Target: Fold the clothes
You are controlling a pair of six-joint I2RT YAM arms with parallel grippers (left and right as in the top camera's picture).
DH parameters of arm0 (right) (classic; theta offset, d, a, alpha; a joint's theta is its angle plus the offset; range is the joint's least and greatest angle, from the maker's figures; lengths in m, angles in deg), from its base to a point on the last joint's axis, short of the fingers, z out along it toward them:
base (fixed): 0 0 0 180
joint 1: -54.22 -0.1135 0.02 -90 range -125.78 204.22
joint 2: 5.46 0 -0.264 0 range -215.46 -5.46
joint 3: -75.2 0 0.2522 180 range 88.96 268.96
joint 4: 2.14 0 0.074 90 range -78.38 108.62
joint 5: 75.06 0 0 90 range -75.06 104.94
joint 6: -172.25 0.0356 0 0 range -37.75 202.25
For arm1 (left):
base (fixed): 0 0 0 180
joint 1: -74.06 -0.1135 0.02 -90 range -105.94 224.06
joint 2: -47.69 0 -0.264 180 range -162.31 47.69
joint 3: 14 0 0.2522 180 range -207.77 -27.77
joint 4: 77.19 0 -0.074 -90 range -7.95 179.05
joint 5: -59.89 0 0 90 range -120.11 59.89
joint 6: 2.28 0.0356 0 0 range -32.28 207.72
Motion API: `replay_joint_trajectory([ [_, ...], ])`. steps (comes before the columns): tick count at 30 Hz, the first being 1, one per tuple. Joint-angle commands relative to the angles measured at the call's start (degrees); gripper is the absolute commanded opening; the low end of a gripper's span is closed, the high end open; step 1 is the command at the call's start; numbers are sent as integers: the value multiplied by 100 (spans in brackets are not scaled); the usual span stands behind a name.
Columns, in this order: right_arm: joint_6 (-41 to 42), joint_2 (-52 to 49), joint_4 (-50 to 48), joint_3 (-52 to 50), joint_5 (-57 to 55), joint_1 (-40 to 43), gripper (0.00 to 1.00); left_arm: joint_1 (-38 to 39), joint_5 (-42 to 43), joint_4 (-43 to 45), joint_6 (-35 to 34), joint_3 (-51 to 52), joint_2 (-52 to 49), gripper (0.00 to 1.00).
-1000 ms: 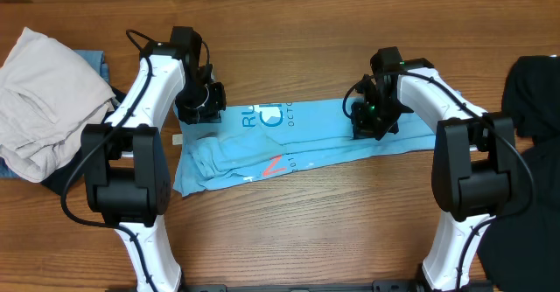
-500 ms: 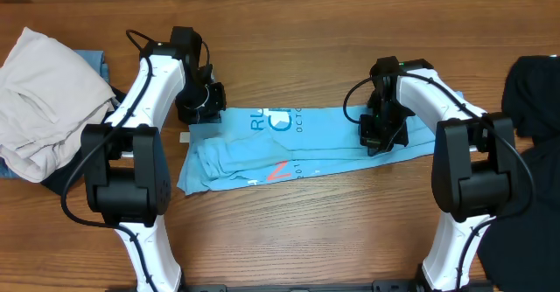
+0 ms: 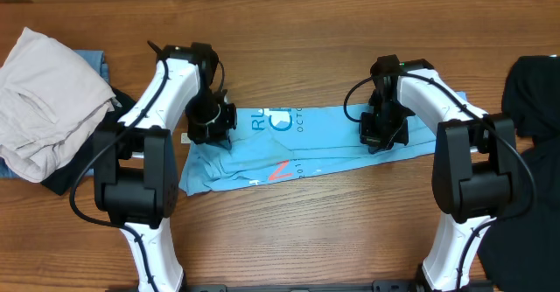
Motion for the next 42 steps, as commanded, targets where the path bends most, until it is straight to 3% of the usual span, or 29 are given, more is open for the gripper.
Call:
replay_joint_trajectory([
  [1, 46, 70, -111, -59, -94, 9, 4, 13, -50, 610, 11, 691, 15, 4],
  [3, 46, 70, -94, -59, -94, 9, 4, 9, -173, 855, -136, 922, 15, 4],
  [5, 24, 70, -22, -57, -306, 22, 4, 9, -802, 892, -214, 1012, 15, 4],
  [12, 24, 79, 820, 111, -492, 249, 4, 4, -1165, 896, -258, 1012, 15, 4],
  [19, 28, 81, 1169, 1386, -549, 295, 4, 4, -1187, 903, -256, 1012, 15, 4],
  [28, 28, 68, -131, 551, -785, 297, 4, 4, -1187, 863, -254, 1012, 15, 5],
  [36, 35, 70, 195, 221, -1576, 306, 4, 4, -1189, 861, -251, 1012, 15, 5],
  [42, 586, 70, 619, 144, -1731, 684, 4, 4, -1207, 866, -247, 1012, 15, 5],
])
